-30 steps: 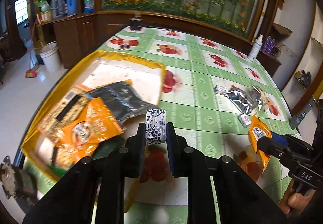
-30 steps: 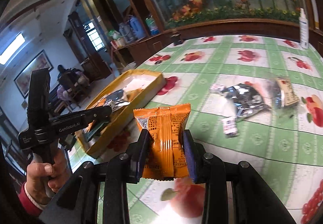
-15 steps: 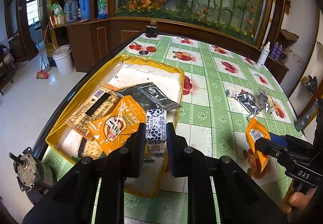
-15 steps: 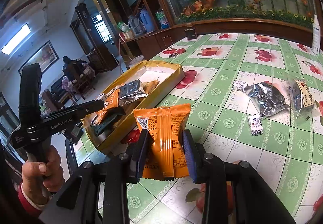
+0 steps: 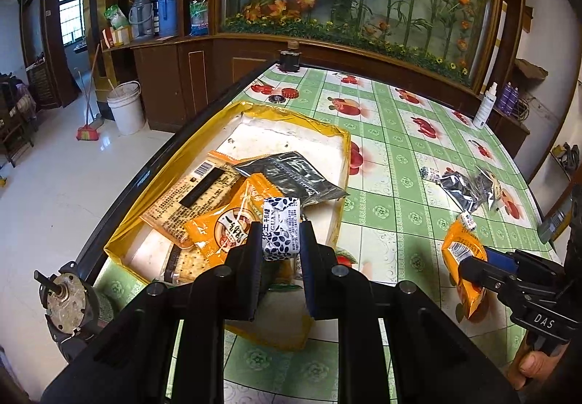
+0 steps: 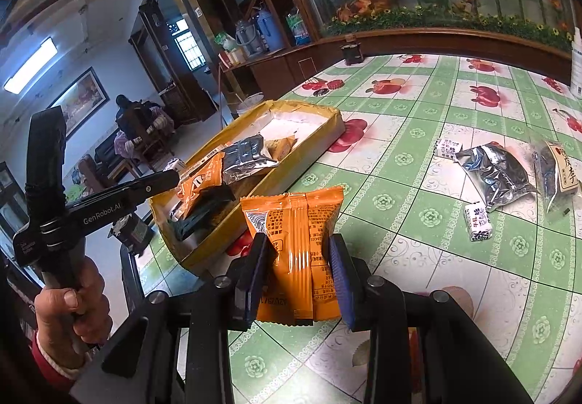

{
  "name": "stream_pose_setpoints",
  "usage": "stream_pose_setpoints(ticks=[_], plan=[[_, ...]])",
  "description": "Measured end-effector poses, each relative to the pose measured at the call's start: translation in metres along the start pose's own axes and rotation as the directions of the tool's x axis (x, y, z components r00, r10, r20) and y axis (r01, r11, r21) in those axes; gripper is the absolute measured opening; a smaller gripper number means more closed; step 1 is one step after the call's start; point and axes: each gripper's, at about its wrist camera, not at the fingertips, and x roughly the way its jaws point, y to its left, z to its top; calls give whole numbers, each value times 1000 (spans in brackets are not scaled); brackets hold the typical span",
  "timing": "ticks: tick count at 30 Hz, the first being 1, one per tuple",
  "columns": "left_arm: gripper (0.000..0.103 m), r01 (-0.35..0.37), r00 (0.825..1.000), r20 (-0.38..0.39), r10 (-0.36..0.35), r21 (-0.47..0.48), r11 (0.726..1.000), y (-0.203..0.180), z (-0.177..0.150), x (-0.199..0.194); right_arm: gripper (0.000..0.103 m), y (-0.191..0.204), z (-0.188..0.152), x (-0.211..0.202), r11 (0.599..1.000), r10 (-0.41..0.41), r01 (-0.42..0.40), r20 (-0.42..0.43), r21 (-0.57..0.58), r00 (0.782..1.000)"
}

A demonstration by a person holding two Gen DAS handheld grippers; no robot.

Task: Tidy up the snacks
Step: 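Carry the white pack and orange wafer bag to the yellow tray and release them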

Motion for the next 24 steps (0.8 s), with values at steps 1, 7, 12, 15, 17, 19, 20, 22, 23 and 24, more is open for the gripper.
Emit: stream_pose_setpoints(ticks=[1,7,12,15,17,19,20,22,23,24], plan=[[17,-3,1000,1,3,-1,1000,1,-1,0,35,0,0,0,1000,-1,1,-1,0,1000],[17,-18,1000,2,18,-5,1000,7,-2,0,35,2,-1,5,1000,-1,1,-13,1,1000],[17,-35,999,6,35,-11,999,14,-2,0,35,5,0,12,1000,0,0,-27,-5,1000],[17,-55,998,7,55,-19,998,20,-2,0,35,6,1,16,1000,4,-5,-35,-3,999],[17,-67,998,9,67,-30,997,25,-2,0,35,7,2,19,1000,9,-9,-40,-3,999],[17,-81,997,8,81,-39,996,30,-2,1,35,9,4,22,1000,13,-14,-44,-4,999],[17,-88,996,8,88,-43,995,33,-2,1,35,11,6,25,1000,17,-17,-47,-6,999],[17,-101,995,4,101,-52,994,38,-1,3,35,14,11,30,1000,26,-26,-50,-13,998],[17,-106,994,2,106,-56,993,40,-1,3,35,17,15,32,999,32,-32,-50,-17,998],[17,-110,994,0,111,-59,992,42,1,4,35,19,18,34,999,37,-39,-49,-22,998]])
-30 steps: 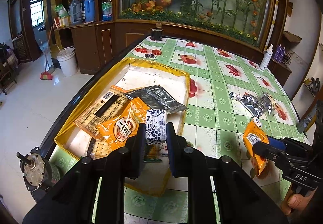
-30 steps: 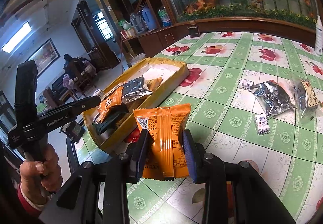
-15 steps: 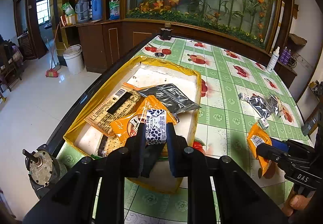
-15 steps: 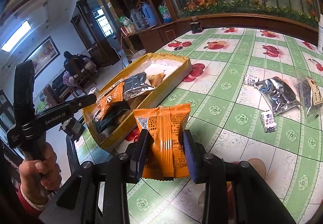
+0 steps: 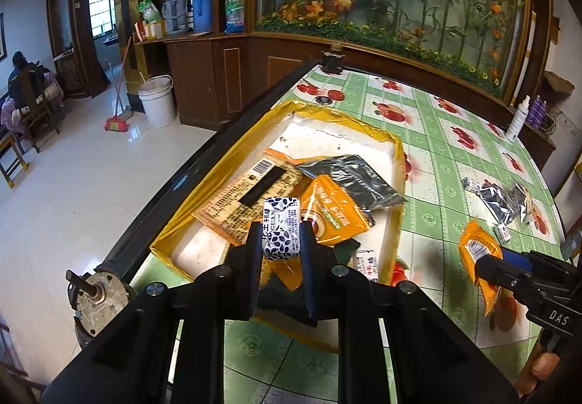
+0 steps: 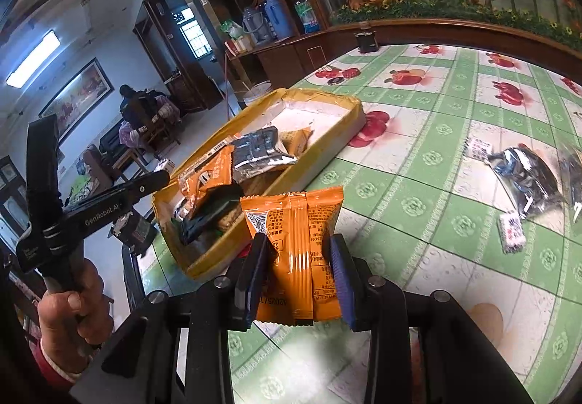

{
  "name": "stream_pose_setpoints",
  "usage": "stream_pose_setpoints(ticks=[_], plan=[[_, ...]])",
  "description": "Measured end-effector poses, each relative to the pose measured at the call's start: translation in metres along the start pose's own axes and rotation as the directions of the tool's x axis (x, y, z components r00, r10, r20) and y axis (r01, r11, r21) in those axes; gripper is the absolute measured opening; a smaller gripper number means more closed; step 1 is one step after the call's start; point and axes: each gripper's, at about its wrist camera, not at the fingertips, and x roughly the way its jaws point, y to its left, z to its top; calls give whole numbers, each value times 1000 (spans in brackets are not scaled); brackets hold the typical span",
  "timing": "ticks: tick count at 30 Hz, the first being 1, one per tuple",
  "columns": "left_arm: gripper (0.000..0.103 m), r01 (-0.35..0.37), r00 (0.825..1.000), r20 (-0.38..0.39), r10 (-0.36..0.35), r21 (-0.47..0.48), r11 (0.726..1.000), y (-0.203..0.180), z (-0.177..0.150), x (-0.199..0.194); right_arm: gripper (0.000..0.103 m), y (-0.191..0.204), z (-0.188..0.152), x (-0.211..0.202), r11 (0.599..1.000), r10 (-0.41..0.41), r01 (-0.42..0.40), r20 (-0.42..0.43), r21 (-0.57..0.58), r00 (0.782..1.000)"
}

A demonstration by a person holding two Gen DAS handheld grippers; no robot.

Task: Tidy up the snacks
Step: 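Carry the white pack and orange wafer bag to the yellow tray and release them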

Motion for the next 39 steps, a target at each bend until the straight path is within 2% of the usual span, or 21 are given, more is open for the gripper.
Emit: stream_pose_setpoints(ticks=[9,19,39], plan=[[17,-62,998,31,62,2,998,14,18,5,35,32,49,38,997,41,-41,7,-73,999],[17,-85,996,21,86,-13,996,27,29,24,35,41,95,89,995,31,-31,-3,-93,1000],[17,-95,993,-60,97,31,995,9,39,74,36,7,116,142,1000,5,-6,-46,-20,999]])
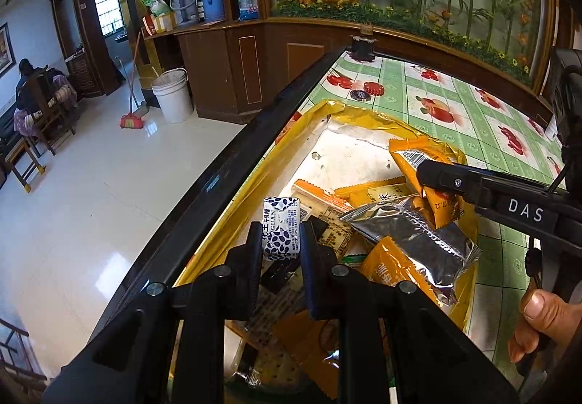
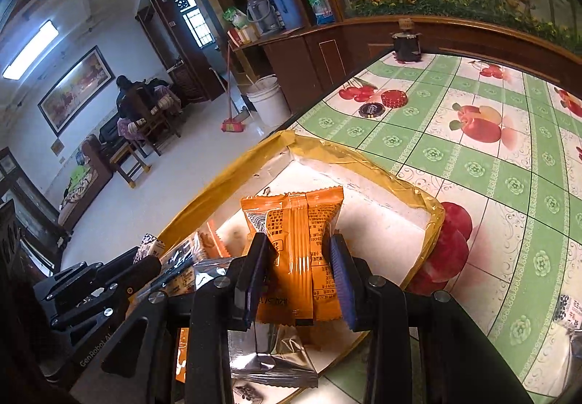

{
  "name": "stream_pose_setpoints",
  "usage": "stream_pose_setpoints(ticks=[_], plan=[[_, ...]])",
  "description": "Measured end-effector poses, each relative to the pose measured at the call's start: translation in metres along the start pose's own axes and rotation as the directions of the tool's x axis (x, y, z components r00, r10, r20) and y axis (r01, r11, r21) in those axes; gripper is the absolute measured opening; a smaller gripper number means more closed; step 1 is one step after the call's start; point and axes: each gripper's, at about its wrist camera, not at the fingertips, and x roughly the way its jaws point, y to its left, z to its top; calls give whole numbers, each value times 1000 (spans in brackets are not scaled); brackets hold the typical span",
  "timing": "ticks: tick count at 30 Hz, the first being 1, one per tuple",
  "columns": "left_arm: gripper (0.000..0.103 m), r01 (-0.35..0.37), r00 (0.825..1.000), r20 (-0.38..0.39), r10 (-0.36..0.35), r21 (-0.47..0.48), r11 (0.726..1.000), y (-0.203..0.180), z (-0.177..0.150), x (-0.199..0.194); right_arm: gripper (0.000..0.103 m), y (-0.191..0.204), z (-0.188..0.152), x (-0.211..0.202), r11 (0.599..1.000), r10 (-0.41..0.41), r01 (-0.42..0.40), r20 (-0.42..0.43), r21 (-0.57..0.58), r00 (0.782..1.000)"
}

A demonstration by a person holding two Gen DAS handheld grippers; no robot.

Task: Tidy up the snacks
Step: 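Carry the white pack and orange wafer bag to the yellow tray and release them, then move both grippers back toward the remaining snacks on the table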

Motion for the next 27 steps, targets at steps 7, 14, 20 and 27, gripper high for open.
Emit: stream_pose_setpoints(ticks=[7,14,20,27], plan=[[39,-10,1000,-9,10,-20,1000,1,2,2,39,-3,0,-1,1000,5,-5,7,22,1000],[75,-47,998,38,48,-27,999,3,4,-13,53,-7,-1,-13,999,15,-16,24,48,1000],[75,-33,998,54,35,-34,999,-1,3,-26,54,-14,-16,-50,998,16,-21,70,62,997],[75,1,997,74,1,-30,1000,-17,-1,-44,56,-36,-39,-94,994,-26,13,110,111,994]])
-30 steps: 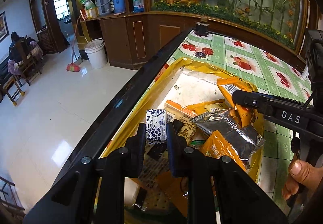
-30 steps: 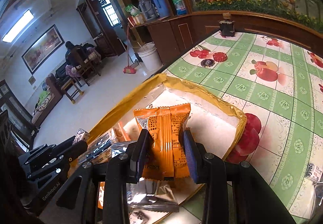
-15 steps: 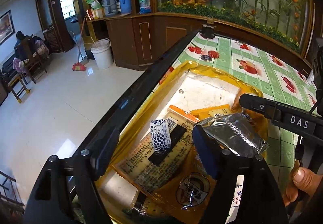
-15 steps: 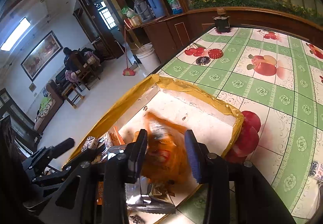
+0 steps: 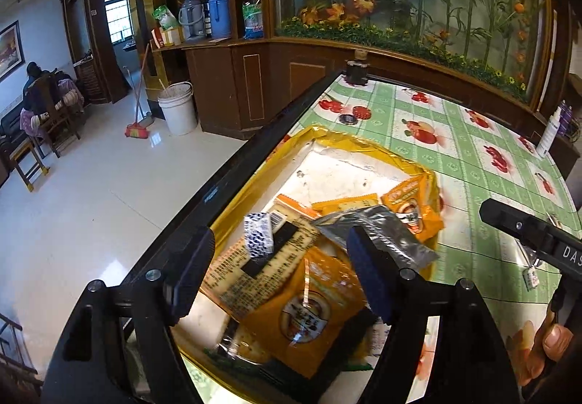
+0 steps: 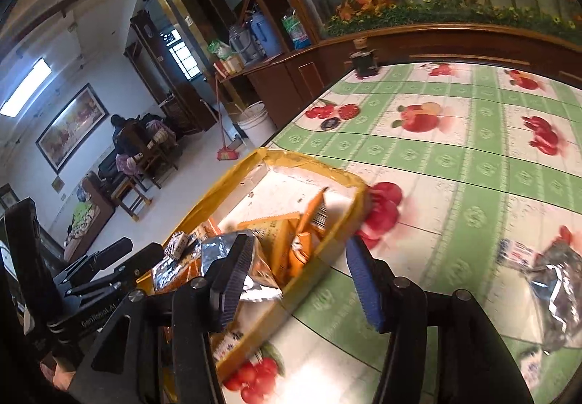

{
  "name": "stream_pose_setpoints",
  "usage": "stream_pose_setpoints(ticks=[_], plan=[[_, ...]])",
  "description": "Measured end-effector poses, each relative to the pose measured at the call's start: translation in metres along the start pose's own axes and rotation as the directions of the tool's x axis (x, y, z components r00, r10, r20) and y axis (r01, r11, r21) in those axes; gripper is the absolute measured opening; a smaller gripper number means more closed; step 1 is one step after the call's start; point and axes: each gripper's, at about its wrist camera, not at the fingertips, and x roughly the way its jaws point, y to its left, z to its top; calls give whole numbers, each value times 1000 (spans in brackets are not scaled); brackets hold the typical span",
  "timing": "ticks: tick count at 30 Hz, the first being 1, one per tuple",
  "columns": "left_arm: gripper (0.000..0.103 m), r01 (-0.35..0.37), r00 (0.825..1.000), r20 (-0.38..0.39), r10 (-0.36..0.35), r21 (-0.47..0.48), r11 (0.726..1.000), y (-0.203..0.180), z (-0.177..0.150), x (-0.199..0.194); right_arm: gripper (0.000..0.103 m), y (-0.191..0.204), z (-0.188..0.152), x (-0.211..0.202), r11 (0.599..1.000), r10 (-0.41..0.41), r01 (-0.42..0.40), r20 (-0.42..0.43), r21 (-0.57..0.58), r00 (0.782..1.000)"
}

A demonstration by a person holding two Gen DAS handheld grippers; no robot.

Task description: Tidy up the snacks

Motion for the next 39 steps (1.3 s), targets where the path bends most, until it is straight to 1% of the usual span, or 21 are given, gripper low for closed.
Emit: stream_pose_setpoints(ticks=[5,10,15,19,22,25,28,31,34,35,36,38,39], plan=[[75,20,1000,11,-21,20,1000,-19,-2,-14,56,-12,-10,-26,1000,-8,7,23,25,1000],[75,51,998,19,-52,59,997,-44,-6,-27,56,-31,-21,-52,998,11,-14,45,67,999],[75,97,995,13,-99,118,988,-76,-15,-36,57,-61,-37,-82,994,-46,39,62,106,997],[75,152,988,-21,-151,178,972,-109,-26,-36,57,-90,-53,-106,985,-104,93,67,148,992],[75,212,977,-62,-203,232,949,-135,-38,-37,57,-111,-64,-122,976,-145,131,70,176,987],[75,249,968,-94,-232,282,926,-158,-48,-38,57,-133,-74,-139,963,-192,172,77,210,978],[75,283,958,-134,-254,307,909,-177,-56,-36,57,-150,-80,-151,948,-236,213,75,237,969],[75,322,944,-170,-281,302,897,-192,-59,-32,57,-164,-80,-157,938,-271,245,76,246,960],[75,370,923,-215,-319,273,888,-207,-57,-23,57,-172,-75,-156,930,-320,299,71,213,945],[75,388,914,-232,-333,262,884,-213,-56,-19,57,-174,-72,-155,926,-342,323,70,195,937],[75,398,909,-240,-342,254,881,-218,-56,-16,57,-178,-69,-153,921,-362,345,71,179,930],[75,405,904,-252,-345,244,881,-229,-56,-10,57,-187,-63,-150,913,-387,372,67,167,920],[75,411,900,-260,-350,240,880,-234,-56,-7,57,-193,-60,-149,912,-390,375,63,166,919]])
